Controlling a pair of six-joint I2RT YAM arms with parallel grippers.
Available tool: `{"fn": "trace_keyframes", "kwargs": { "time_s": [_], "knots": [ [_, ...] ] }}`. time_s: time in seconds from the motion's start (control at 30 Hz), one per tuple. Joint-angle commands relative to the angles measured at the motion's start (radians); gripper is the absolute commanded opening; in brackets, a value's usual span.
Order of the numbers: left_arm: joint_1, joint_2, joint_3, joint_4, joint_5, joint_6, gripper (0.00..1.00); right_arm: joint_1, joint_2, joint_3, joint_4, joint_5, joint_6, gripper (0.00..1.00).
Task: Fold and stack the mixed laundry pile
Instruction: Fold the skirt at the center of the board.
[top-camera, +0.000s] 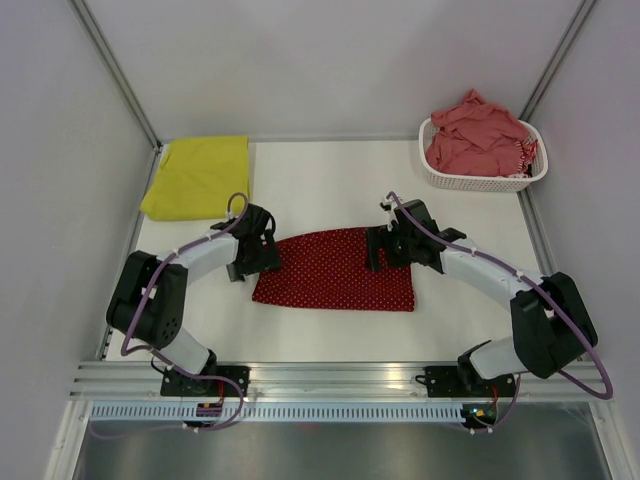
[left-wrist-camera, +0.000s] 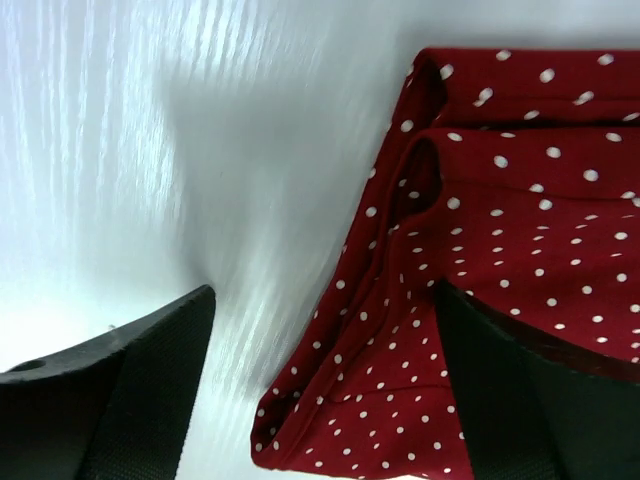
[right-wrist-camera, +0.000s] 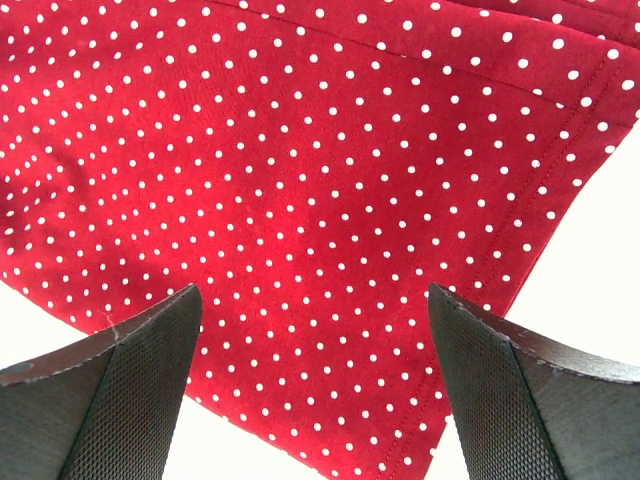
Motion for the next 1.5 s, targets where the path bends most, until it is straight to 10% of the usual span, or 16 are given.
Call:
{"fn": "trace_keyframes", "kwargs": {
  "time_s": [0.0,0.33,0.43,0.47,1.2,1.47],
  "knots": [
    [0.018,0.032,0.001,0.091,0.104,0.091,0.9,0.001,-0.028,0.015,0.025,-0.019,-0.025,0.98],
    [-0.006,0.112,-0.006,0.091,0.167,0.091,0.5,0.0,-0.056,0.014,0.019,0.018,-0.013,0.98],
    [-0.02,0.112,-0.007,0.083,0.158,0.082,0.25,0.0,-0.091,0.003,0.024,0.025,-0.007,0.98],
    [-0.024,0.111,-0.007,0.085,0.154,0.079,0.02,0.001,-0.1,-0.006,0.027,0.025,-0.005,0.98],
    [-0.152,-0.233,0.09,-0.018,0.039,0.027,0.02,0.263,0.062,0.047,0.254,0.041,0.119,0.95],
    [-0.166,-0.284,0.157,-0.078,0.033,0.023,0.02,0.359,0.304,0.193,0.281,0.14,0.193,0.3]
  ]
}}
